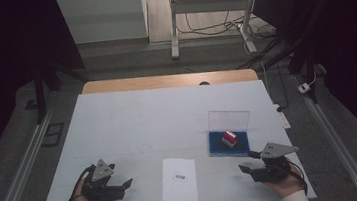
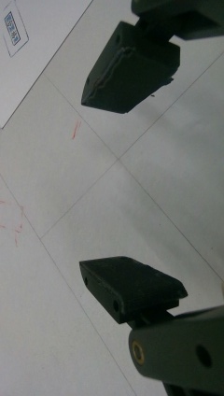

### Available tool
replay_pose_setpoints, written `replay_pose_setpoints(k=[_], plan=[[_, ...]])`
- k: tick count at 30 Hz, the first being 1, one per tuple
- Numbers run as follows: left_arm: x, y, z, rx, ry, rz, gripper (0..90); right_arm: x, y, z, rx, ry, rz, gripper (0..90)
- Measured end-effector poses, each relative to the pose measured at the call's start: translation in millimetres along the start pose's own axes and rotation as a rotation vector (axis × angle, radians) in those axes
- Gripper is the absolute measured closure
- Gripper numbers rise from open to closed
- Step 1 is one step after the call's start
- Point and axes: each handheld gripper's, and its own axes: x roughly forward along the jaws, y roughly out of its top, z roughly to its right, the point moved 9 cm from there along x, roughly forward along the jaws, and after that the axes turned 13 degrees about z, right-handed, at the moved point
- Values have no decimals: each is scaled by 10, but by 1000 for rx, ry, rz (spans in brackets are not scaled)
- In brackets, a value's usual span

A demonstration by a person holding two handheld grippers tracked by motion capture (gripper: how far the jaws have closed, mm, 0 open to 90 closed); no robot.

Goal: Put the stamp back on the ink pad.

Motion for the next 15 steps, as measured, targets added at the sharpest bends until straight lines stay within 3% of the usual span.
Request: replay_pose_setpoints(k=[15], plan=[[-4, -1, -20, 2, 7, 3, 191, 3, -4, -5, -20, 1, -10, 369]])
